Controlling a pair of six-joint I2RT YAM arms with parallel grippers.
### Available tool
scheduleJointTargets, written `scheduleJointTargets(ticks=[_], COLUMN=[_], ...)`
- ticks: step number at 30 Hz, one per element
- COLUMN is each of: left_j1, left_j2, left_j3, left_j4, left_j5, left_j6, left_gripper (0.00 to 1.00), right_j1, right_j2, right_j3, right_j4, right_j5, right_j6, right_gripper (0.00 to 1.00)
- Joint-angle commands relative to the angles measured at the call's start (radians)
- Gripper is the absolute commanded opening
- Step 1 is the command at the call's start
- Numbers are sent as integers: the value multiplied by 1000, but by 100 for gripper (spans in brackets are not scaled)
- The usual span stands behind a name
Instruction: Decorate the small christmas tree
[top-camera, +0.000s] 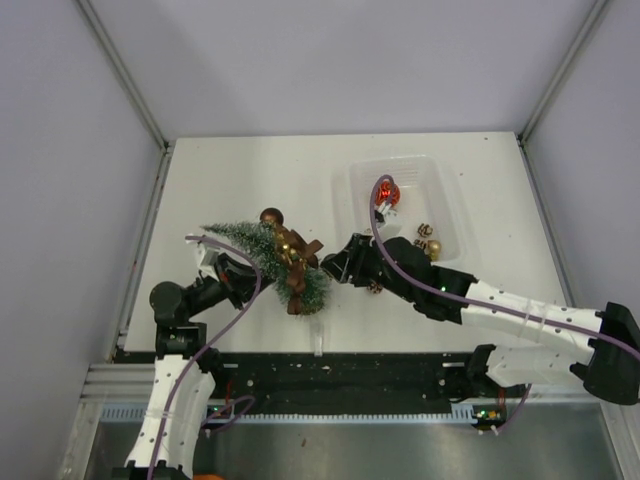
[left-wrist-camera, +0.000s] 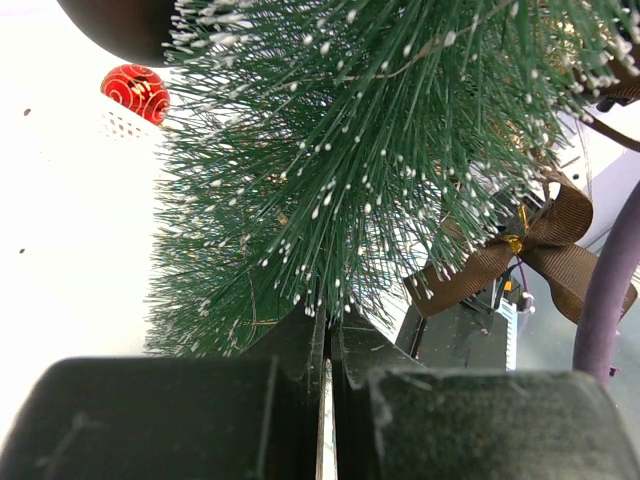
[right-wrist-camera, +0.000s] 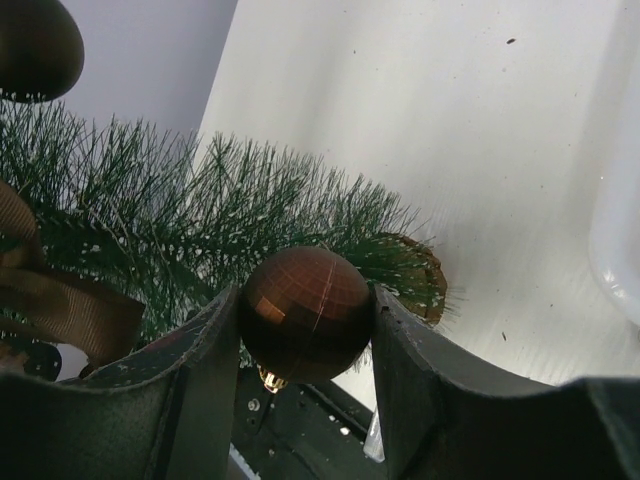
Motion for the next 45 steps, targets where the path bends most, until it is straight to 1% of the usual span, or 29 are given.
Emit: scheduleJointTargets(ticks=[1, 8, 12, 16, 21, 26, 31, 34, 45], left_j1=[1, 1, 1, 2, 2, 1, 1, 1, -1], left_j2=[4, 1, 1, -1, -8, -11, -8, -5, -1], left_j3=[-3, -3, -3, -3, -2, -3, -2, -3, -3], left_j4=[48, 43, 43, 42, 46, 51, 51, 54, 59], left_j5=[-19, -19, -16, -12, -5, -2, -2, -5, -1], left_j6=[16, 19, 19, 16, 10, 7, 4, 4, -1], left_gripper=[0, 0, 0, 0, 0, 0, 0, 0, 0], right_j1=[47, 70, 72, 72, 72, 72, 72, 70, 73], right_j2=[-11, -5, 0, 39, 101, 119, 109, 112, 191], right_j3=[38, 67, 86, 115, 141, 143, 123, 112, 130], right_j4=[36, 75, 98, 122, 154, 162, 156, 180, 283], right_j5=[83, 101, 139, 195, 209, 221, 235, 244, 321], right_j6=[-40, -53, -66, -80, -92, -110, -89, -80, -50], right_gripper=[0, 0, 0, 0, 0, 0, 0, 0, 0])
